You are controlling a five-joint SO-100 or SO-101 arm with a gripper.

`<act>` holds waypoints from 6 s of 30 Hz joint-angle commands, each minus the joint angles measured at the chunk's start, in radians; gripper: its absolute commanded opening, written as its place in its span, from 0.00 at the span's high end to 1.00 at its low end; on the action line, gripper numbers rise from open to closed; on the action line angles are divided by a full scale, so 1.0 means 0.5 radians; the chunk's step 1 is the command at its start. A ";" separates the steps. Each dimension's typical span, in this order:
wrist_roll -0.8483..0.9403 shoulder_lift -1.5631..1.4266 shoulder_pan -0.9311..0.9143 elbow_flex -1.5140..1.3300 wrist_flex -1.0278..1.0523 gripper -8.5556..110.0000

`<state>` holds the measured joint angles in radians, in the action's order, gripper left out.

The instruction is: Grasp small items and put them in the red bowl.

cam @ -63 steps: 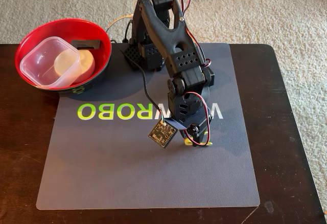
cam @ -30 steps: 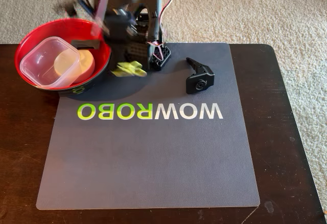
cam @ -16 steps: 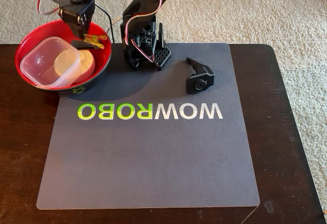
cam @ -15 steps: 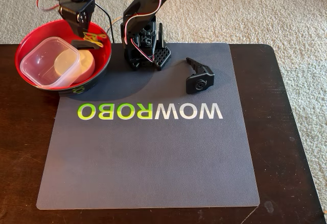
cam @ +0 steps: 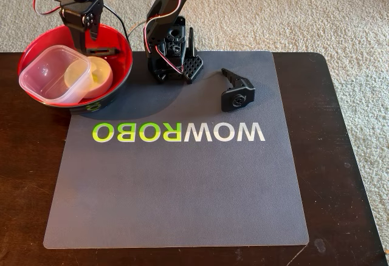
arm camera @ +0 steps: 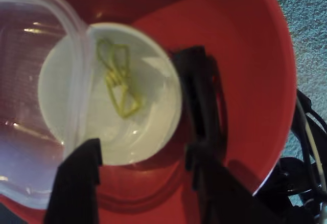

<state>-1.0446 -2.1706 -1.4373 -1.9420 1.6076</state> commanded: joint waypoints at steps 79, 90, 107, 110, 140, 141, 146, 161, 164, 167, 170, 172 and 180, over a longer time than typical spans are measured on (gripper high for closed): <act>-0.156 0.074 5.001 -1.068 -0.923 0.79; -0.156 -0.003 4.525 -1.068 -1.003 0.93; 0.635 0.374 2.878 0.249 -0.298 0.93; 0.831 0.601 2.494 0.856 0.055 0.93; 0.402 -1.341 0.902 -0.448 -0.037 0.93; 0.362 -1.402 0.853 -0.534 -0.074 0.93; 0.221 -1.503 0.598 -0.801 -0.190 0.93; 0.077 -1.350 0.494 -0.899 -0.181 0.65; 0.110 -1.267 0.595 -0.767 -0.089 0.65; 0.295 -1.126 0.871 -0.439 0.064 0.65; 0.558 -0.936 1.224 -0.015 0.199 0.65; 0.672 -0.801 1.405 0.202 0.202 0.65; 0.715 -0.288 1.804 0.304 -0.206 0.65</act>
<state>-0.6918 -2.3731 -0.5844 -1.8162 1.6015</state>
